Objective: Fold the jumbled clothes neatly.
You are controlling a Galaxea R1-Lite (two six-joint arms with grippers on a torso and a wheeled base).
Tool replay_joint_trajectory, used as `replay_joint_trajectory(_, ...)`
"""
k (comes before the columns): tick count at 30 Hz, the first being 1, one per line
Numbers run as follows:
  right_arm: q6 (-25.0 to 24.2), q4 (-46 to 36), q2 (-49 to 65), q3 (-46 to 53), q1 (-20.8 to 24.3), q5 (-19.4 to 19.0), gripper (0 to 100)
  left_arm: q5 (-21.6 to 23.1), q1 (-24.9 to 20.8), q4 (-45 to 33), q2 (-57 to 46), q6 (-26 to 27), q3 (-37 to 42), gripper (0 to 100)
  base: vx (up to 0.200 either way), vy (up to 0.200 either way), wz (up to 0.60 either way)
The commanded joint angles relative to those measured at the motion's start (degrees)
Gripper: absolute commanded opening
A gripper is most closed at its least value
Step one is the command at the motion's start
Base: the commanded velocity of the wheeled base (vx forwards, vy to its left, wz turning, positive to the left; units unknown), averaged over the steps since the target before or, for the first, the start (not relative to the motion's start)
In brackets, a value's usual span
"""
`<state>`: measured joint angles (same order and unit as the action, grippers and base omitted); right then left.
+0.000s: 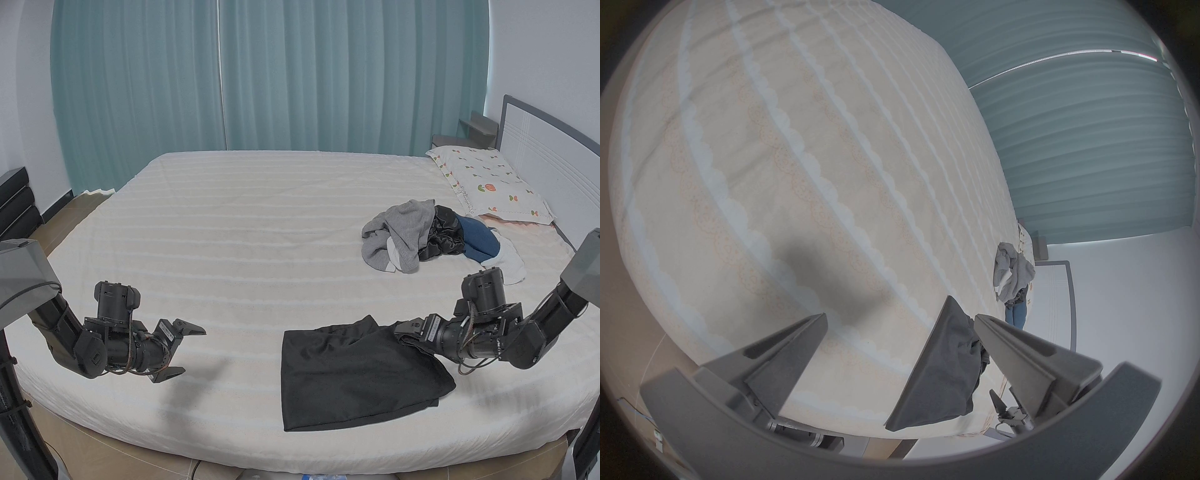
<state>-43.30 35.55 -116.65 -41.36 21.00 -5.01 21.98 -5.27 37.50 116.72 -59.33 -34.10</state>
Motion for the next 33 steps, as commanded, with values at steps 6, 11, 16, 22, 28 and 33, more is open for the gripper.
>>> replay_joint_trajectory(6,-2.6,-0.4,-13.5,-11.6,4.6,0.5,100,0.0,0.0,0.0,0.1,-0.1,-0.1,100,0.000,0.000,0.00)
replay_joint_trajectory(11,-2.5,-0.6,-17.6,-15.9,3.7,2.2,100,0.0,0.0,0.0,0.1,-0.1,-0.1,100,0.000,0.000,0.00)
replay_joint_trajectory(16,-2.1,-0.5,-20.3,-19.6,0.7,5.2,100,0.0,0.0,0.0,0.1,-0.1,-0.1,100,0.000,0.000,0.00)
replay_joint_trajectory(22,-2.2,0.6,-20.0,-20.7,-3.4,5.4,100,0.0,0.0,0.0,0.1,-0.1,-0.1,100,0.000,0.000,0.00)
replay_joint_trajectory(28,-2.0,0.8,-18.6,-20.6,-7.1,5.4,100,0.0,0.0,0.0,0.1,0.0,0.0,100,0.000,0.000,0.00)
replay_joint_trajectory(33,-2.1,0.8,-17.6,-19.5,-9.1,5.4,100,0.1,0.0,0.0,0.1,-0.1,0.0,100,0.000,0.000,0.00)
